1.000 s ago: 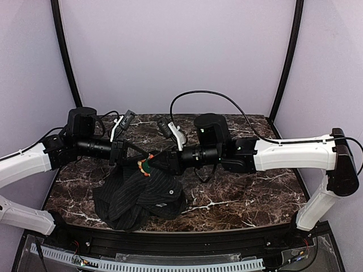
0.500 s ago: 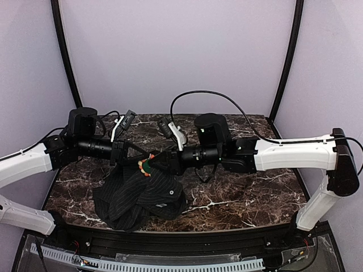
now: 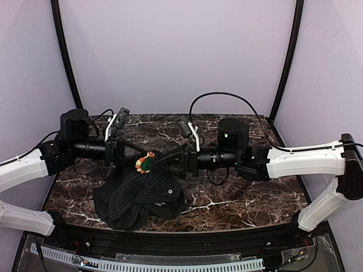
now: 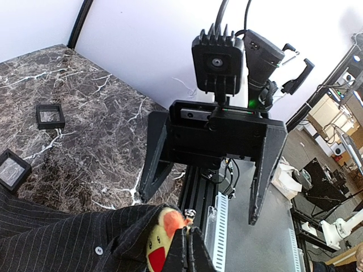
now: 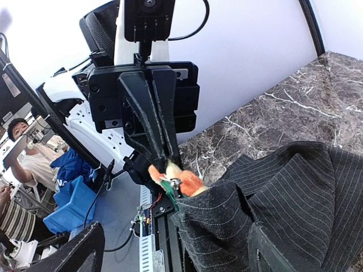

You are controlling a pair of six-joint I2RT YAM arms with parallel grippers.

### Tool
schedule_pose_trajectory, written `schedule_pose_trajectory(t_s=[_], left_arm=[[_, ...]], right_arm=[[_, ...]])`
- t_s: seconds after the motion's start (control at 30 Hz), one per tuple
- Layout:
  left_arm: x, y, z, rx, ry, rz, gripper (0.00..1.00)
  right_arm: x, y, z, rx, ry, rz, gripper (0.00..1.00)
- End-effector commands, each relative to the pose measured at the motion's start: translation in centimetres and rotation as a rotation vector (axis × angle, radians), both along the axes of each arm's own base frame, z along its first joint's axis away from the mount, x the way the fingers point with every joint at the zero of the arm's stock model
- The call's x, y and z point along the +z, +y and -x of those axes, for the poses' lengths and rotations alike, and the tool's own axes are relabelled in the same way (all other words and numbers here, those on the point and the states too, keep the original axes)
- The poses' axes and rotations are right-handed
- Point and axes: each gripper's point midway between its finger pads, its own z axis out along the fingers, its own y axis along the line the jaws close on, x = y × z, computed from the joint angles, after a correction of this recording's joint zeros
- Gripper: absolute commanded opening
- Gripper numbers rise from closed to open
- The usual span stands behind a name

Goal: Remove the brooch from the garment
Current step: Pass from the right arm to the left, then pass from the left arm to the right

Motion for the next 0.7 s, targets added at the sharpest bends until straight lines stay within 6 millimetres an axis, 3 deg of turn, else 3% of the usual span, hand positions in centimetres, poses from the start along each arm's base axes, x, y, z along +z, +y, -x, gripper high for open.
schedule_pose_trajectory(t_s=[0.0,0.23,0.3,0.6,0.63,0.67], left_arm=[[1.1,-0.1,1.0,-0.050,-0.024,0.055,0.01],[1.6,-0.5,1.8,-0.114,-0.009,0.077,0.01],[1.6,-0.4,1.8,-0.114,-0.009,0.075,0.01],[0.7,-0.2,1.0,-0.062,-0.015,0.032,0.01],[0.1,-0.1,0.9,-0.048,0.004,-0.001,0.02],[-0.4,0.1,0.1,-0.003,-0.012,-0.031,0.13]], right_arm=[[1.3,-0.2,0.3,0.025,-0.019,-0.081,0.86],[0.6,1.0,0.1,0.058,-0.053,-0.084,0.85],[0.6,1.3,0.0,0.059,-0.058,-0.085,0.78],[0.7,2.2,-1.1,0.027,-0.050,-0.059,0.08],[0.7,2.2,-1.3,0.013,-0.046,-0.048,0.02],[0.5,2.3,-1.6,-0.009,-0.040,-0.031,0.00]])
